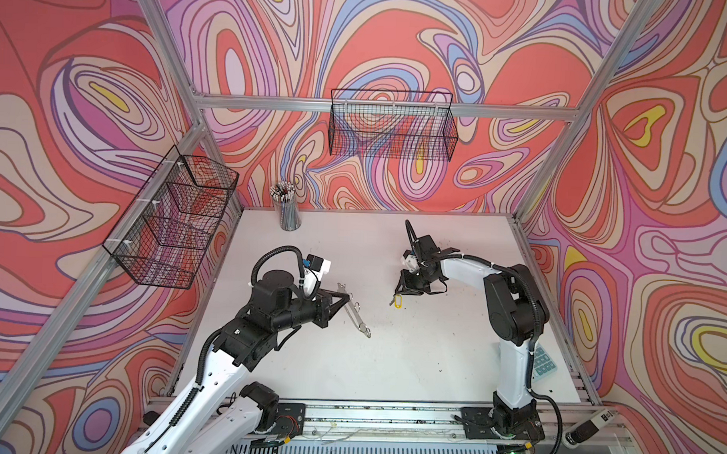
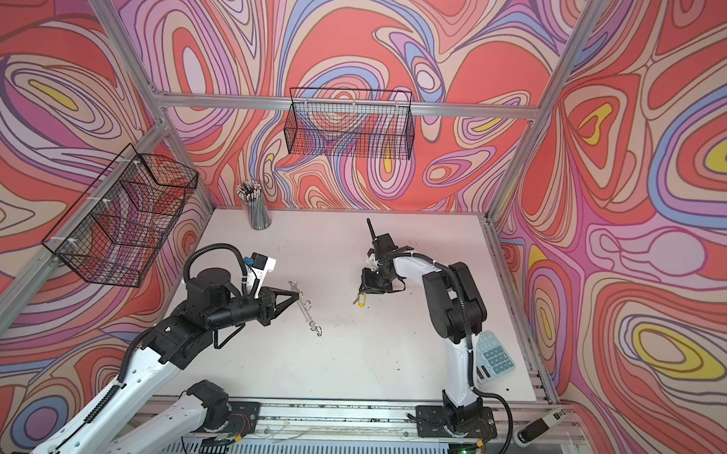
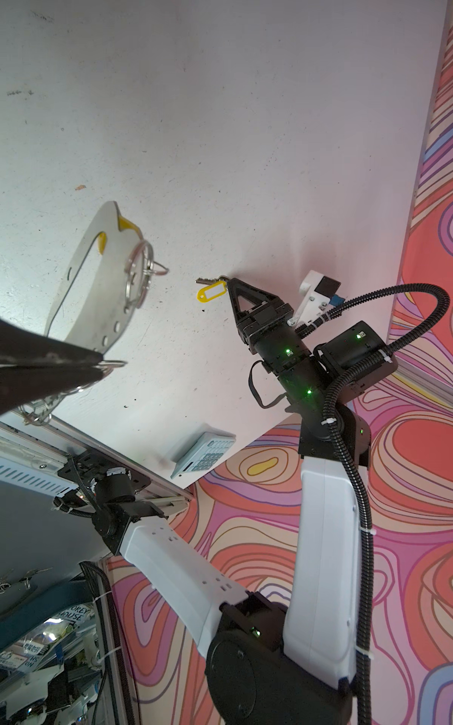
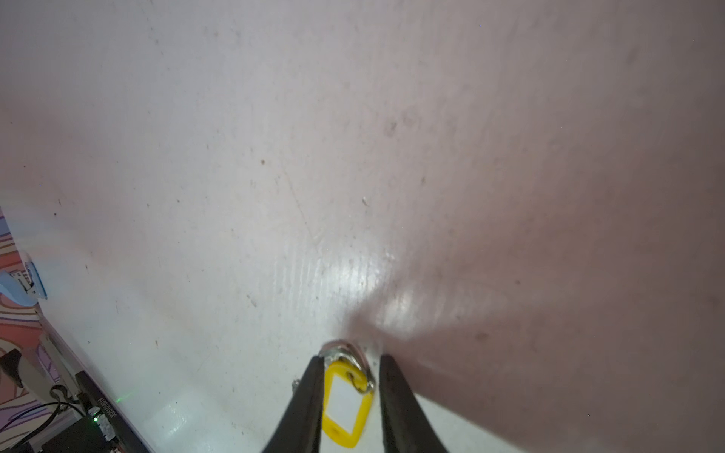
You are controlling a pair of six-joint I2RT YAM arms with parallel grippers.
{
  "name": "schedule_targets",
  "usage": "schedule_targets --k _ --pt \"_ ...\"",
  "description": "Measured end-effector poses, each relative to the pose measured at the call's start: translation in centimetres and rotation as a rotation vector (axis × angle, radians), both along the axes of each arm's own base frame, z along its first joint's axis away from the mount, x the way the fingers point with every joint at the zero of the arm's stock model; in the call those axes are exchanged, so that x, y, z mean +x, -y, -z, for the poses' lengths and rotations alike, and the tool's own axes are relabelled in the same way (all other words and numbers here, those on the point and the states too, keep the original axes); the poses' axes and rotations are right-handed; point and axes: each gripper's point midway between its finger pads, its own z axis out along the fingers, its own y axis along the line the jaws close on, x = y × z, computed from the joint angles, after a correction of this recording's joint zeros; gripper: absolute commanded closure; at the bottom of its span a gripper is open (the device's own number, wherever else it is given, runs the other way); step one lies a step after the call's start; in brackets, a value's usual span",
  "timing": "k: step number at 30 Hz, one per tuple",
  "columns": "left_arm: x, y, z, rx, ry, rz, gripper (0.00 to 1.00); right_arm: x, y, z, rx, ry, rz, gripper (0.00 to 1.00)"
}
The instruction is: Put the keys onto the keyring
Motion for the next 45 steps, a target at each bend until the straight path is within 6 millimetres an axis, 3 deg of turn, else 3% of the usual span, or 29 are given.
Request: schedule_targets --k 14,20,32,45 --pt "0.0 0.0 0.0 0.0 0.0 0.0 1.0 1.0 -0.8 0.2 0.023 0.0 -0.011 0.82" --pt "0.0 0.0 0.0 0.0 0.0 0.0 1.0 0.8 -0.6 0.4 0.007 -0.003 -0.018 0.91" --pt "0.0 0.0 0.0 0.0 0.0 0.0 1.0 0.6 -0.4 0.4 -0.002 -0.011 -0.027 0.86" --pt "0.0 0.0 0.0 0.0 0.0 0.0 1.0 0.6 0.3 0.4 -0.013 -0.069 -0.028 0.89"
